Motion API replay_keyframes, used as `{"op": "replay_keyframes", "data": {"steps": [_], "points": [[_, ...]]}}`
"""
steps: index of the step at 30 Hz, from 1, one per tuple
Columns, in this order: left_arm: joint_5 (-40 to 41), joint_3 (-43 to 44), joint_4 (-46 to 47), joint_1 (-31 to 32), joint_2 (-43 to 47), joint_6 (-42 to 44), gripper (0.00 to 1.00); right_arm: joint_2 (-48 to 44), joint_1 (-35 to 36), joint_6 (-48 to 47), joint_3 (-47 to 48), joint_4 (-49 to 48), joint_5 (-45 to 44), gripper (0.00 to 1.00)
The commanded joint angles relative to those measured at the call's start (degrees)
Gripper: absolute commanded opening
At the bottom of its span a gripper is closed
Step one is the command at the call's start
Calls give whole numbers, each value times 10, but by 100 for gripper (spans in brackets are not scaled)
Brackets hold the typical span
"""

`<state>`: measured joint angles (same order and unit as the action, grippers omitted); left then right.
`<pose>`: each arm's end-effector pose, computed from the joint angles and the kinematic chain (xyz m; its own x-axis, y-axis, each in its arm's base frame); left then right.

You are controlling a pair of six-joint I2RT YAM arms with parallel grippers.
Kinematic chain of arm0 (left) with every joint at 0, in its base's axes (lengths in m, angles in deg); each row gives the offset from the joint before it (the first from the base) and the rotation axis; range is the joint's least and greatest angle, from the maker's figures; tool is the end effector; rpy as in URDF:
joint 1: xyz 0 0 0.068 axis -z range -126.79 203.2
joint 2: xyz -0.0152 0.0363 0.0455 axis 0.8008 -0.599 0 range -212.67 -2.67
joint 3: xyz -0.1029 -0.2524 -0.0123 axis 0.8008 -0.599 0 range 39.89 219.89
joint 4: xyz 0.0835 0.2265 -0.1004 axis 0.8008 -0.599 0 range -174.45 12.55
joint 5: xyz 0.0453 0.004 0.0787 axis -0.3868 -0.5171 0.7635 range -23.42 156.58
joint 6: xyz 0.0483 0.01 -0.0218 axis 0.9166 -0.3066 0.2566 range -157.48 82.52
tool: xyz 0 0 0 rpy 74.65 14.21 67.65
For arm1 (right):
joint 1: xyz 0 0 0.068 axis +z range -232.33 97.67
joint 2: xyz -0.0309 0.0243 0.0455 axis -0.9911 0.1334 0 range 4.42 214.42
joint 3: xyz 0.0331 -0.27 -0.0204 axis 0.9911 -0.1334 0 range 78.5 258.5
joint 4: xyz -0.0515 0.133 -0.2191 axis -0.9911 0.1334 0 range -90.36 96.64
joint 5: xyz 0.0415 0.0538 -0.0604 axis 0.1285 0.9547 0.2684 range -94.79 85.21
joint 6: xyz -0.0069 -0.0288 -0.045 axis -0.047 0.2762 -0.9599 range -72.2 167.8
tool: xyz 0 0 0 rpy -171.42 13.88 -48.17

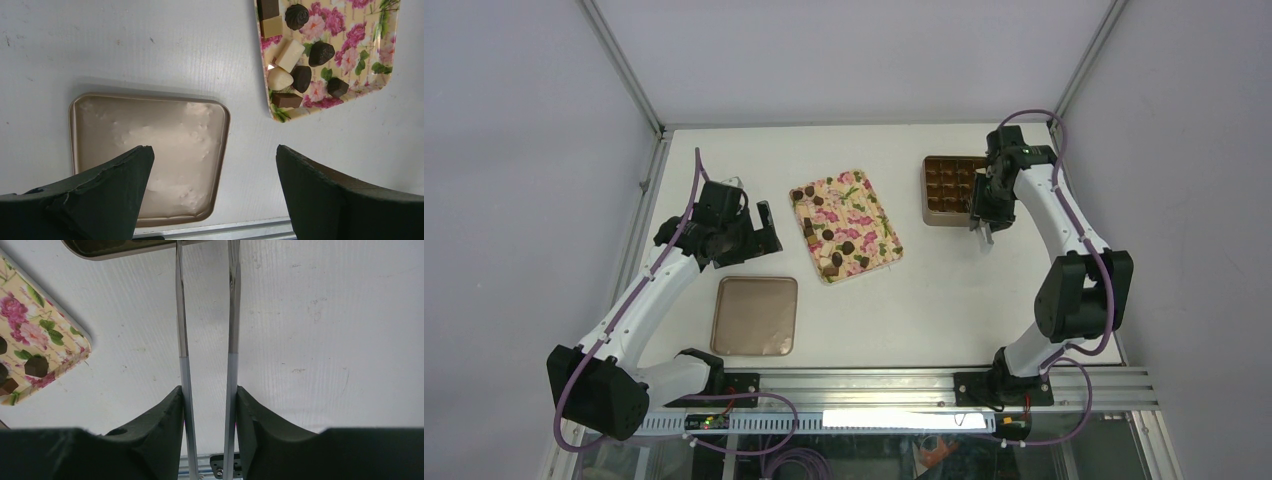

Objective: Pack the chocolate

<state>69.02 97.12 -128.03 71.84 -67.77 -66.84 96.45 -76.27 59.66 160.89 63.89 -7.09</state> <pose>0.2061 -0.0679 0.2855 -0.8500 -0.2304 -0.4736 -0.1362 0.9648 -0.2249 0.3097 0.0314 0.2903 -0.9543 0.1052 -0.2797 0.1040 0.9944 0.0193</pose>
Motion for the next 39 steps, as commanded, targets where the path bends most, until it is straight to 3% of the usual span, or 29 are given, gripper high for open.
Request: {"op": "replay_keyframes", "data": {"steps": [1,10,18,21,27,31,39], "points": [[-8,-1,18,-6,19,1,99,-22,-4,-10,28,-6,-4,41],[-5,-3,18,-6,21,1,99,-8,-4,-8,39,-12,-9,41],[-7,2,19,-6,14,1,99,-79,19,-12,62,-13,29,41],[-5,5,20,-6,10,2,99,-86,63,-15,72,-5,68,41],[2,14,19,-6,9,8,99,-61,230,-12,53,17,29,40],[4,16,17,-6,8,8,99,-42,304,16,31,21,30,41],[8,20,14,-6,10,7,99,-44,360,152,-22,-9,46,42]]}}
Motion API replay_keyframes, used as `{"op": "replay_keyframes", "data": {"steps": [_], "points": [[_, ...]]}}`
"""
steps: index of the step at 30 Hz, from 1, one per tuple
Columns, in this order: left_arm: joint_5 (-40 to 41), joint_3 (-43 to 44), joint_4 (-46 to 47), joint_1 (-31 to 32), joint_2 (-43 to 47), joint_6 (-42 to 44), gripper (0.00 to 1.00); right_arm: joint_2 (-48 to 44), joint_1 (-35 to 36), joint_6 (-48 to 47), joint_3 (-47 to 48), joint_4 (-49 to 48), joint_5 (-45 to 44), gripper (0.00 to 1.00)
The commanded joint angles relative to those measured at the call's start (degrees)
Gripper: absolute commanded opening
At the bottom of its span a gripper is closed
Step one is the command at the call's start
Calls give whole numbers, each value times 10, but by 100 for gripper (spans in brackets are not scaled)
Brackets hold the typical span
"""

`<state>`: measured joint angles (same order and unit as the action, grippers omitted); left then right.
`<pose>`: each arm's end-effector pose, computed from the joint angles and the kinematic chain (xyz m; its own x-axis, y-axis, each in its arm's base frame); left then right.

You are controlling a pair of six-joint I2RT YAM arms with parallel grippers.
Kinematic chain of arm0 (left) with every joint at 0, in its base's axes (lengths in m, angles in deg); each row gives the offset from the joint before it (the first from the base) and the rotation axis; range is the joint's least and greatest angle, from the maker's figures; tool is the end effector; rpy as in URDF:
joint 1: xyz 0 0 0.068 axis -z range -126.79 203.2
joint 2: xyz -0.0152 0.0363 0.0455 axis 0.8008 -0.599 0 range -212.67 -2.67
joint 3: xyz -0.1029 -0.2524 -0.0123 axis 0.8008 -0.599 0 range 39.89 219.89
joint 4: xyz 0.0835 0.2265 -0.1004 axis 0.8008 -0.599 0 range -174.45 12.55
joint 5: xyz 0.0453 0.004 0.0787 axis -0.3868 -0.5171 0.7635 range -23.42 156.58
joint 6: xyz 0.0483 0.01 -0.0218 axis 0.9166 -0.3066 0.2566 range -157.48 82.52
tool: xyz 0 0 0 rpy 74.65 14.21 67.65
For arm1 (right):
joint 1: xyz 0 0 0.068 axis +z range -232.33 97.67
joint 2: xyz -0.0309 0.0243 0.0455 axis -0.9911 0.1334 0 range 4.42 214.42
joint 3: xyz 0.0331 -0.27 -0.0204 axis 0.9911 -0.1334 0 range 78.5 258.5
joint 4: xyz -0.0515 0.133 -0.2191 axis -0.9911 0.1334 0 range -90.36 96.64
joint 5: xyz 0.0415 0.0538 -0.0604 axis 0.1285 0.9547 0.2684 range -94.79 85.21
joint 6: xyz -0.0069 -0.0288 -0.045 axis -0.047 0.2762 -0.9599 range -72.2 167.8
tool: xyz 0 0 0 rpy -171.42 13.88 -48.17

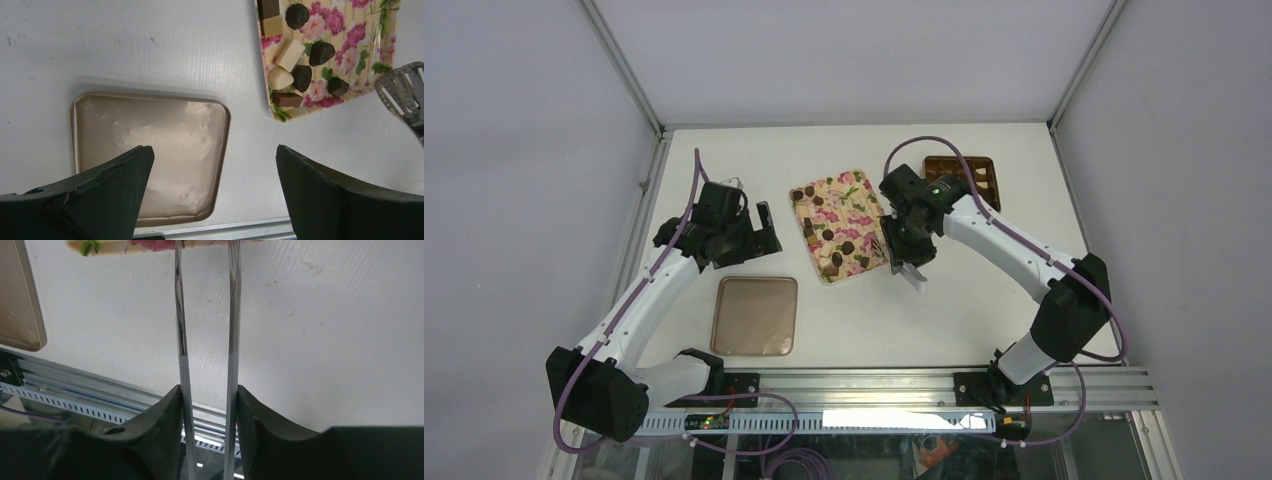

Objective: Pack the chocolate

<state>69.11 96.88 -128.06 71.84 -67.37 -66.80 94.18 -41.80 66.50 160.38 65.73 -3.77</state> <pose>0.2047 -0.0673 0.2856 -0.8487 -0.2302 -0.4761 -0.1358 0.9650 -0.2244 0.2276 0.1954 0.2981 -0.9014 -0.3489 -0.2563 -0.3848 0.9171 0.1047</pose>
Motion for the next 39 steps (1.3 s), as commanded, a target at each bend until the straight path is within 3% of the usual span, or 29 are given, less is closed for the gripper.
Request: {"op": "replay_keyframes", "data": {"steps": [1,9,20,27,36,39], "points": [[6,22,14,-6,7,7,99,-23,19,98,-25,-35,12,43],[1,15,14,-6,10,6,99,-17,48,144,-59,-94,29,43],[2,2,13,-6,22,1,99,7,59,133,-36,-98,37,43],[4,-2,14,-6,29,-1,99,44,90,115,-10,-55,-31,41],[5,-5,14,-6,31,-2,99,56,102,102,9,-32,-65,20],[3,-5,14,-6,29,-3,99,52,102,101,17,-29,-73,18]]}}
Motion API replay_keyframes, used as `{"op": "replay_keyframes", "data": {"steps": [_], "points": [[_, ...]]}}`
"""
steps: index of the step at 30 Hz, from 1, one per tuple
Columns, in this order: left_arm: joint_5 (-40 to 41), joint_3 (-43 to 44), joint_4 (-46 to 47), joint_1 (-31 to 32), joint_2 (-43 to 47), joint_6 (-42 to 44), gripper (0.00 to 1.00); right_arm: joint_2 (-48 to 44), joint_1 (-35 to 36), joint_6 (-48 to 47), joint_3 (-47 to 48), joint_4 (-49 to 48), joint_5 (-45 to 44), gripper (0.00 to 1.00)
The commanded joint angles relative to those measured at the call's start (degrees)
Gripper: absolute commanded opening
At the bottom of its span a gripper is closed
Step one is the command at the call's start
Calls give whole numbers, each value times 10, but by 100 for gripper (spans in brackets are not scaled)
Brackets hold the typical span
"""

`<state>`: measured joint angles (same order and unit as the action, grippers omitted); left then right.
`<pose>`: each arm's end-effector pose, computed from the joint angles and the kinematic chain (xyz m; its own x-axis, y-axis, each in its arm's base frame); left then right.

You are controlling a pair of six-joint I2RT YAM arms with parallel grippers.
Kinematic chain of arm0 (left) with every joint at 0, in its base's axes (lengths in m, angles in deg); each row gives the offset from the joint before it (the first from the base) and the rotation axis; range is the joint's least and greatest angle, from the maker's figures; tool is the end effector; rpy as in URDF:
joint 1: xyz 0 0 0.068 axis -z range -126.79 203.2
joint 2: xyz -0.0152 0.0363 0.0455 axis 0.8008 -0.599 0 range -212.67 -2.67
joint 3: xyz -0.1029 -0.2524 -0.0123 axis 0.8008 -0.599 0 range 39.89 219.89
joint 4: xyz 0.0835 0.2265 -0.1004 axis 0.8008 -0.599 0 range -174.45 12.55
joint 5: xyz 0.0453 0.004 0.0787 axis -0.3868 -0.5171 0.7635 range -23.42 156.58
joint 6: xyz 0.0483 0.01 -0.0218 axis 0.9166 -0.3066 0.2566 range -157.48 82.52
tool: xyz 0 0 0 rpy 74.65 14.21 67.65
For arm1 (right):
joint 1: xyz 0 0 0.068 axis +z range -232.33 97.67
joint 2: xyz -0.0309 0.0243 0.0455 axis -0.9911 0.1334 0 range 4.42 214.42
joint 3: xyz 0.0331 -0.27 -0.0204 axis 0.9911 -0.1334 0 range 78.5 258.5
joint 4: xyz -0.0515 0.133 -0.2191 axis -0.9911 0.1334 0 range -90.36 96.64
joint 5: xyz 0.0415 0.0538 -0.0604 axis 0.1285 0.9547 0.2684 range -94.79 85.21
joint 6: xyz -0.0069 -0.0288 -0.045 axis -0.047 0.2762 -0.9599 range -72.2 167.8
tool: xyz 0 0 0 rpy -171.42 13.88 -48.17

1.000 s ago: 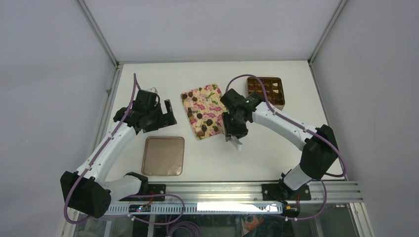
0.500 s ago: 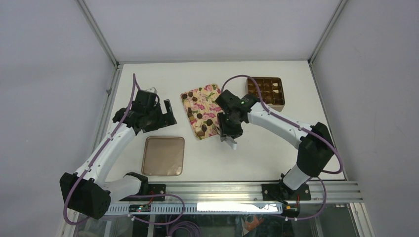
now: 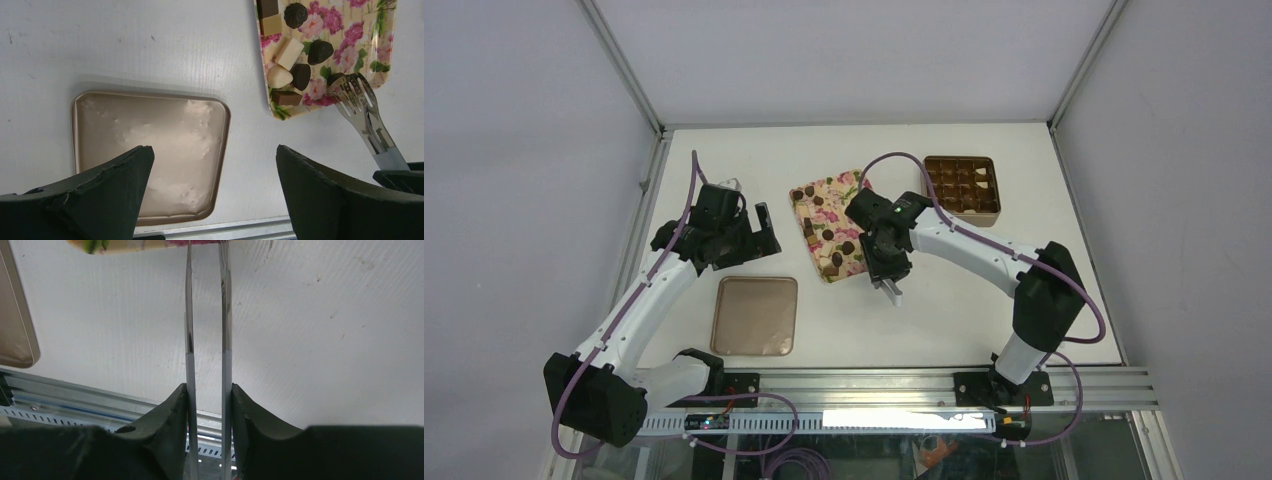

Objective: Pack the chocolate

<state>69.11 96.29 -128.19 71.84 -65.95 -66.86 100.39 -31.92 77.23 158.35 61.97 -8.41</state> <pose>0.1998 -0.0657 0.2870 -0.8430 -0.2331 -0.4848 -0.1341 0.9638 -0.2302 0.2066 0.2461 0.2585 -0.9177 -0.3402 -0.2050 -0.3560 0.9334 0.0445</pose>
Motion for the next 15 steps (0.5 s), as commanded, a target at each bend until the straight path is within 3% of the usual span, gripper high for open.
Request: {"op": "replay_keyframes", "data": {"steps": [1,7,15], "points": [[3,1,15,-6,14,-3,99,-11,3,-8,41,10,-29,18],[4,1,15,-6,12,-3,99,4,3,-16,53,10,-29,18],[6,-1,15,-6,17,-2,99,26,3,-19,50,13,-23,32]]}}
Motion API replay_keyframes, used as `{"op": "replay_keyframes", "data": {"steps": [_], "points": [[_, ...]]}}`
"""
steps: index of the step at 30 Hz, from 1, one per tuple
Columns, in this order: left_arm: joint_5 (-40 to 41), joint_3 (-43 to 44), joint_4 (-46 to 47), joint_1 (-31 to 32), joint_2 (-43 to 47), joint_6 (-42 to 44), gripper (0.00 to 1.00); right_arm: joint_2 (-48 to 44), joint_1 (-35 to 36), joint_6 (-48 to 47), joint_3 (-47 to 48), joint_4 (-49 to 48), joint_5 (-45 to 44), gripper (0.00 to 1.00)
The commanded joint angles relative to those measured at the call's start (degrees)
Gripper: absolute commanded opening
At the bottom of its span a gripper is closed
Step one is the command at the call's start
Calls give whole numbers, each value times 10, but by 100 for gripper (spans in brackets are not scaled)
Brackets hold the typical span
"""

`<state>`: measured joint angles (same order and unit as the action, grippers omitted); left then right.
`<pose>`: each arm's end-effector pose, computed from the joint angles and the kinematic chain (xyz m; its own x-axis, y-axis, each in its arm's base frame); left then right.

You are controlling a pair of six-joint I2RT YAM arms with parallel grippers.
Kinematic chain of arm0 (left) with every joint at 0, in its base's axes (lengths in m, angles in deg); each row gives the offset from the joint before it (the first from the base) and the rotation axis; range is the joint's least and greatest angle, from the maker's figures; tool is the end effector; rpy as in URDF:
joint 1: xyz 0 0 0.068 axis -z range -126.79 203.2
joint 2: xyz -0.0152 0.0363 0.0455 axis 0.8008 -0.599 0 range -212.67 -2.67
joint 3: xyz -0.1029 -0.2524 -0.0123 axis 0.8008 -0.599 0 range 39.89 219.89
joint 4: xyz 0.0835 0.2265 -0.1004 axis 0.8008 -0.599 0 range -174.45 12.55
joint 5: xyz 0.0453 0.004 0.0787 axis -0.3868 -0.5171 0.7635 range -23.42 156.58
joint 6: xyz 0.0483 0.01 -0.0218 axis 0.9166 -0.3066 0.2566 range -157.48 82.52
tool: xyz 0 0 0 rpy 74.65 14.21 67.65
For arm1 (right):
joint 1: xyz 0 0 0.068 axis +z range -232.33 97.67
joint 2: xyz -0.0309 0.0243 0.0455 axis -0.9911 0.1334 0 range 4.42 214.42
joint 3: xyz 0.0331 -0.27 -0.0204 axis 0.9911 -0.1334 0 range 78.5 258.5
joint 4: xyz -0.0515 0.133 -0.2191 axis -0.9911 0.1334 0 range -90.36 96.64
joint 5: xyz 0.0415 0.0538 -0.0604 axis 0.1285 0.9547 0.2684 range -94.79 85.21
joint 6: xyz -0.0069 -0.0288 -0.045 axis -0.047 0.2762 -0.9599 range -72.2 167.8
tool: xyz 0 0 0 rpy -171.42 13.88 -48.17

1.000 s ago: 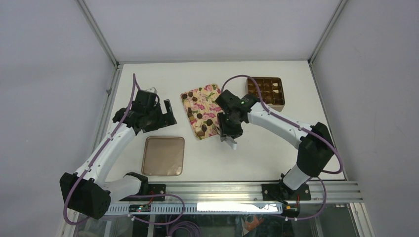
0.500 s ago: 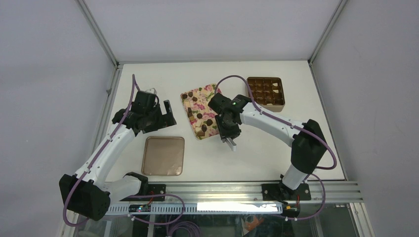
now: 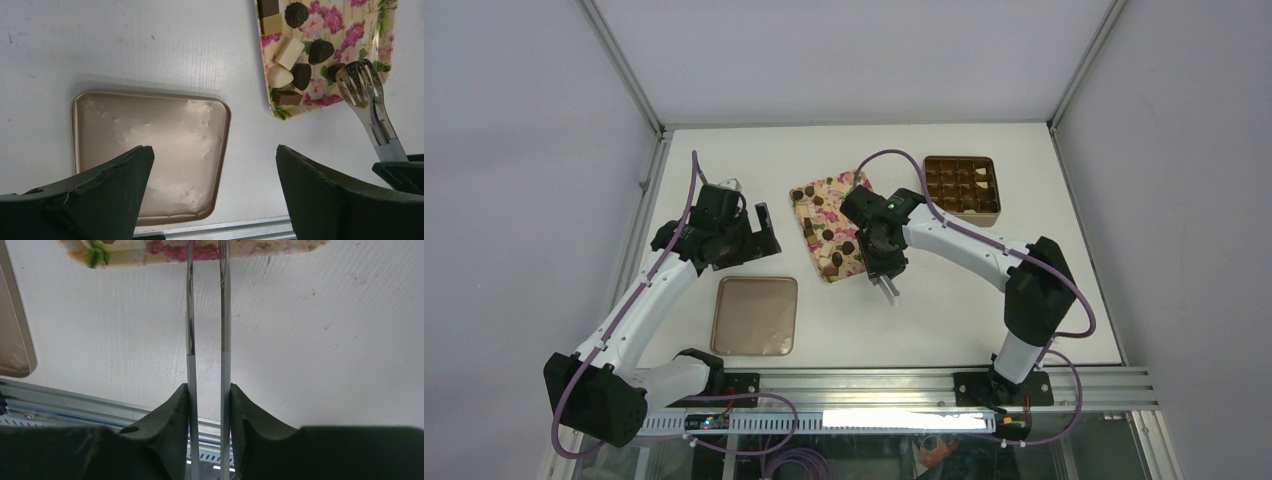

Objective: Pack the chocolate

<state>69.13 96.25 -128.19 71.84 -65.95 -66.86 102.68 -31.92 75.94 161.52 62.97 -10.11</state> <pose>0.1998 -0.0657 0.2868 -0.8432 -0.2330 -0.4844 -0.1344 0.9639 -0.2297 0.2140 0.2535 0.2611 -0.9071 -0.3601 -0.2178 -0.3717 0.9283 0.0134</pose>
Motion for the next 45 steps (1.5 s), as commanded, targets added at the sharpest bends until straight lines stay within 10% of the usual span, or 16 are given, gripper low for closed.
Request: {"op": "replay_keyframes", "data": {"steps": [1,14,27,45], "points": [[5,0,15,-6,16,-2,99,3,3,-5,17,3,-6,32],[1,4,16,-6,12,-1,99,7,5,-13,29,6,-19,1],[1,14,16,-6,-2,3,99,-32,-16,-40,100,40,-60,0],[13,10,19,-9,-6,3,99,1,-344,-116,207,4,-18,0]]}}
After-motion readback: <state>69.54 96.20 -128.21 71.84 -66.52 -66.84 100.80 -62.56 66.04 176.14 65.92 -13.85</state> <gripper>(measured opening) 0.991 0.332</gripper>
